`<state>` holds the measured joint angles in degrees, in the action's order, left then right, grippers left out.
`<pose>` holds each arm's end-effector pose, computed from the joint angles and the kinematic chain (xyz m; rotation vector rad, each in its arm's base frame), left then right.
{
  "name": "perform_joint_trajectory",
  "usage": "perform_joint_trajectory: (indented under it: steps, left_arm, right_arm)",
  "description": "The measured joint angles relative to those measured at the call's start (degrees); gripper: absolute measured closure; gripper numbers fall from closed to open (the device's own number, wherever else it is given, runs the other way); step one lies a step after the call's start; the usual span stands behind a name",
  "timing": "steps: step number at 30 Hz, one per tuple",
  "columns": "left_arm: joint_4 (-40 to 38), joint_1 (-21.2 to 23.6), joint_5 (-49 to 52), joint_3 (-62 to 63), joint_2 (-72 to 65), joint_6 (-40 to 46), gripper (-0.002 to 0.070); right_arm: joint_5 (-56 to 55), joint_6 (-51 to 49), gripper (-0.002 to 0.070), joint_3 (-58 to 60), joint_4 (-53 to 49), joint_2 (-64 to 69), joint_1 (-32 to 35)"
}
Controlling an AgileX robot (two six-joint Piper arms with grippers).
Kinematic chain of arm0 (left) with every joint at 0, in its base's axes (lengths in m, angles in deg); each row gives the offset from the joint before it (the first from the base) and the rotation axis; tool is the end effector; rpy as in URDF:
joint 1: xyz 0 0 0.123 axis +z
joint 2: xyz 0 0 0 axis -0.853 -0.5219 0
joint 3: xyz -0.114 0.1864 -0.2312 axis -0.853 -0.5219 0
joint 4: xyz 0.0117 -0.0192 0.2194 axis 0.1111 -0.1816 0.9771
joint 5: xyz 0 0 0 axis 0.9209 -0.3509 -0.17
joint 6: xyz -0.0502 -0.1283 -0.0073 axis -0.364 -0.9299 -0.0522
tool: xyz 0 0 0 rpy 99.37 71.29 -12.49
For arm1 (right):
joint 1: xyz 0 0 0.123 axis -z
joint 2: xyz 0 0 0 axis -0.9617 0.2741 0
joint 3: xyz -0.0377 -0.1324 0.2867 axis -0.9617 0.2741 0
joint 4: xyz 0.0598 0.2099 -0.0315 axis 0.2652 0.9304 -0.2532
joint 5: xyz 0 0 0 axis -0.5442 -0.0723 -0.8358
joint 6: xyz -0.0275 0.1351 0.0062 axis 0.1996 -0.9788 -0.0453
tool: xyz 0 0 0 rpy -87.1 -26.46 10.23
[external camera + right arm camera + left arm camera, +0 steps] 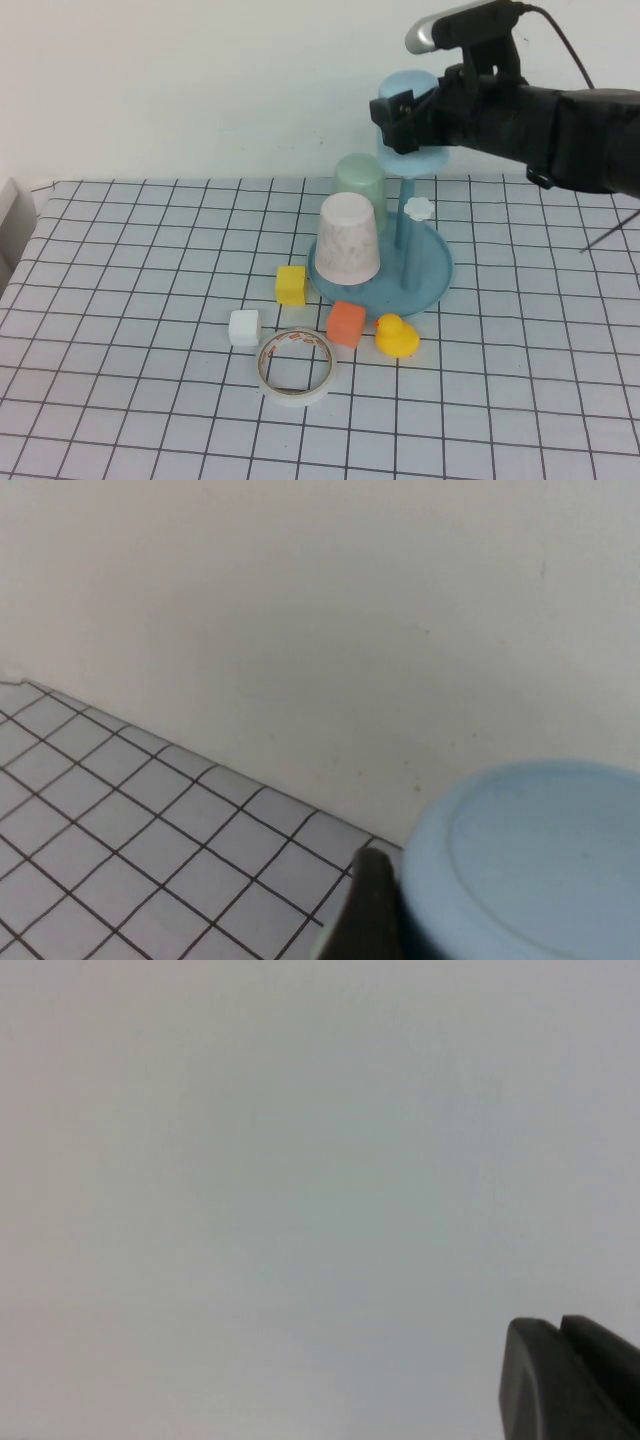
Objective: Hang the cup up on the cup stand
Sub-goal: Place the cup on the cup holder
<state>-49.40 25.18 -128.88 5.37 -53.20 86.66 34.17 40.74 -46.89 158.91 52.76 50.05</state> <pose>0.0165 0.0998 0.3225 -0.1703 1.3231 0.0857 0.4440 0.2033 0.3048 -0.4466 1.8828 0.2985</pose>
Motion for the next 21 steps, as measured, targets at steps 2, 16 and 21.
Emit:
perform_joint_trajectory:
  steps: [2, 16, 21]
  left_arm:
    - [0.1, 0.1, 4.2, -2.2, 0.1, -0.9, 0.0676]
    - [0.1, 0.1, 14.8, -15.7, 0.0, -7.5, 0.0676]
    - [0.1, 0.1, 16.4, -16.7, 0.0, -8.6, 0.0676]
  right_arm:
    - [-0.1, -0.9, 0.0087, -1.6, 0.0, 1.1, 0.0]
    - [-2.6, -1.2, 0.0087, -3.0, 0.2, 1.5, 0.0]
    - [-2.6, -1.2, 0.0087, -3.1, 0.2, 1.9, 0.0]
